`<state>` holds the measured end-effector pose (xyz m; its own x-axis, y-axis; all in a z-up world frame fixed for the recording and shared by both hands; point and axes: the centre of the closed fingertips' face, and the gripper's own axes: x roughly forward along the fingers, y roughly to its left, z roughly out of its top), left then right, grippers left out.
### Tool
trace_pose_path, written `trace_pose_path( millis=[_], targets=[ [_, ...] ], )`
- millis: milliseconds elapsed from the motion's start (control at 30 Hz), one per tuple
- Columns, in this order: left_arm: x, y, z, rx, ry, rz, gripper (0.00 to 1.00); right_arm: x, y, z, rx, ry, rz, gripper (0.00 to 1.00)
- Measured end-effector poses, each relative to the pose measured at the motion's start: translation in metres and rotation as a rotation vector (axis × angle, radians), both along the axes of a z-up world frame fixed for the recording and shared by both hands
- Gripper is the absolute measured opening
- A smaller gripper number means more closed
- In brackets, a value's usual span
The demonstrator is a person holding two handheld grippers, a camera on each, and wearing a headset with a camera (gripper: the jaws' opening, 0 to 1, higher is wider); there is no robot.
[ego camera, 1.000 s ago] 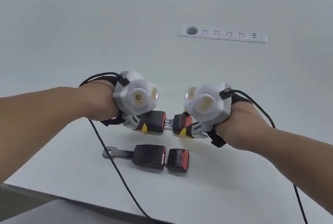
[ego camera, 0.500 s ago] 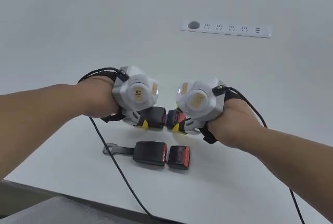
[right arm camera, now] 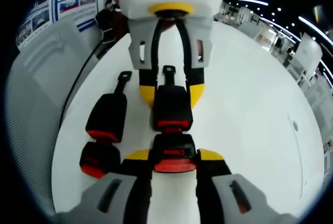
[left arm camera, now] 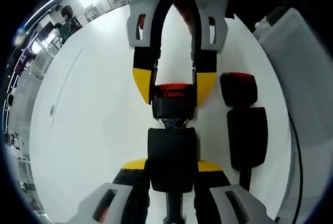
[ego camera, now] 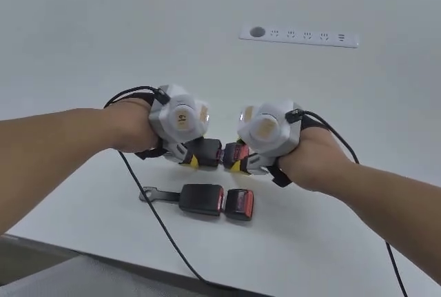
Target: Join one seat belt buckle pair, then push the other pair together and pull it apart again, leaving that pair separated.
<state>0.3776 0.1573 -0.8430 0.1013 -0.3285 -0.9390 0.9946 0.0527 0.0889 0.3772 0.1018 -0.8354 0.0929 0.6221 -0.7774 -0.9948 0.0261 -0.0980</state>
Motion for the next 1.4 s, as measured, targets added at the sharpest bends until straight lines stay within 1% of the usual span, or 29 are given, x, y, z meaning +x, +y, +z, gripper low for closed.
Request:
trace_pose_path(
  millis=[200, 267, 333, 400, 533, 600, 633, 700, 767, 967, 1033, 1100, 1233, 1333, 1400],
  targets=[
    [0.001, 0.0, 0.0, 0.001, -0.005, 0.007, 0.32, 0.0, -0.013, 0.0, -0.007, -0.007, -0.008, 0.3],
    [0.0, 0.0, 0.001, -0.003, -0.004, 0.008, 0.32, 0.0, -0.014, 0.0, 0.007, -0.006, -0.007, 0.31],
    [-0.001, -0.001, 0.002, 0.0, -0.005, 0.006, 0.32, 0.0, -0.013, 0.0, -0.001, -0.019, -0.002, 0.31],
    [-0.001, -0.001, 0.002, 0.003, -0.006, 0.007, 0.32, 0.0, -0.013, 0.0, 0.001, -0.022, -0.005, 0.31],
    [-0.003, -0.003, 0.004, 0.001, -0.006, 0.012, 0.32, 0.001, -0.021, 0.0, 0.012, 0.001, -0.014, 0.32],
    [-0.004, -0.004, 0.005, -0.002, -0.001, 0.018, 0.32, 0.001, -0.031, -0.001, 0.006, -0.001, -0.013, 0.32],
    [-0.005, -0.004, 0.005, -0.003, 0.006, 0.025, 0.33, 0.001, -0.038, -0.002, 0.0, -0.004, -0.017, 0.32],
    [-0.005, -0.005, 0.006, 0.003, 0.008, 0.017, 0.33, 0.002, -0.051, -0.003, 0.003, -0.003, -0.03, 0.32],
    [-0.006, -0.006, 0.006, 0.008, 0.006, 0.007, 0.33, 0.003, -0.062, -0.003, -0.005, -0.013, -0.036, 0.32],
    [-0.004, -0.005, 0.005, 0.012, 0.0, 0.002, 0.33, 0.001, -0.101, -0.004, -0.031, -0.019, -0.071, 0.33],
    [-0.004, -0.005, 0.005, 0.014, 0.0, 0.003, 0.33, 0.001, -0.12, -0.004, -0.041, -0.023, -0.1, 0.33],
    [-0.004, -0.006, 0.005, 0.017, 0.002, 0.004, 0.33, -0.002, -0.133, -0.004, -0.052, -0.027, -0.107, 0.33],
    [-0.004, -0.006, 0.006, 0.018, 0.001, 0.003, 0.33, -0.007, -0.155, -0.005, -0.075, -0.031, -0.122, 0.33],
    [-0.005, -0.006, 0.006, 0.019, 0.001, 0.0, 0.33, -0.01, -0.168, -0.005, -0.097, -0.033, -0.133, 0.34],
    [-0.003, -0.006, 0.005, 0.02, 0.006, -0.008, 0.33, -0.011, -0.174, -0.006, -0.112, -0.031, -0.135, 0.34]
  ],
)
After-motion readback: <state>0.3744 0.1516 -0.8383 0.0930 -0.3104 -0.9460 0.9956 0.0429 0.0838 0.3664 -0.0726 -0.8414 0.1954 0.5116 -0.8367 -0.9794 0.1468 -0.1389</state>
